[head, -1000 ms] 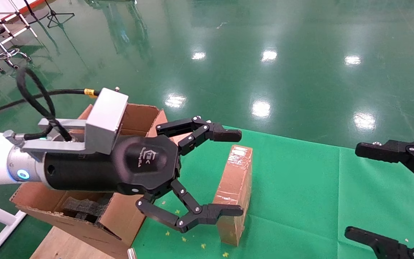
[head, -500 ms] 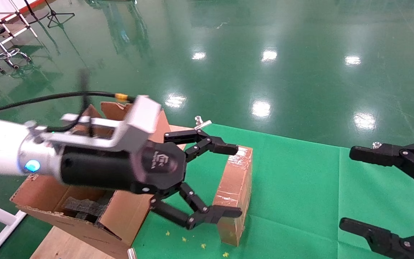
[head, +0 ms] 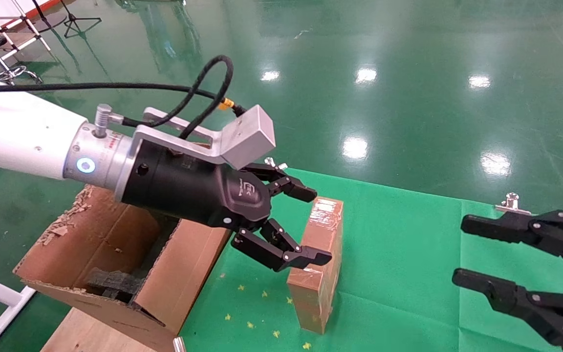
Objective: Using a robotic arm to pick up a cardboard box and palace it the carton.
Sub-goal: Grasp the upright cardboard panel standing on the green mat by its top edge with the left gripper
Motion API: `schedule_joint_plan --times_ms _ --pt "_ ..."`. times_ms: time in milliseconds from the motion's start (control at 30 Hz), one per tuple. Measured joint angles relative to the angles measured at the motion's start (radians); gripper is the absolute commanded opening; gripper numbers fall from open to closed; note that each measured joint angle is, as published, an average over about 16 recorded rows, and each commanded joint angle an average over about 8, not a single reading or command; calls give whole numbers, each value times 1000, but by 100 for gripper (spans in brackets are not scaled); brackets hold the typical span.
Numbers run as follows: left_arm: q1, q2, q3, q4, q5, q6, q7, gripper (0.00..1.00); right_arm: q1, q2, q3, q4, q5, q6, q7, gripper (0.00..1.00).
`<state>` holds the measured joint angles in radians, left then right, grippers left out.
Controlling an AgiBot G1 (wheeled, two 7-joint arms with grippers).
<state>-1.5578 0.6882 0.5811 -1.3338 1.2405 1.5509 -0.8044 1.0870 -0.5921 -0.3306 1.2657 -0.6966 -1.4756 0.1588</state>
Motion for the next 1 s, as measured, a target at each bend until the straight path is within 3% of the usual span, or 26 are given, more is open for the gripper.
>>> schedule_joint_plan --times_ms 267,667,1000 --pt "-92 58 89 18 103 15 -126 100 0 0 0 0 0 0 0 0" --pt "-347 230 382 81 261 46 -475 100 0 0 0 0 0 0 0 0" --pt "-409 284 488 132 254 42 -572 100 0 0 0 -1 0 0 0 0"
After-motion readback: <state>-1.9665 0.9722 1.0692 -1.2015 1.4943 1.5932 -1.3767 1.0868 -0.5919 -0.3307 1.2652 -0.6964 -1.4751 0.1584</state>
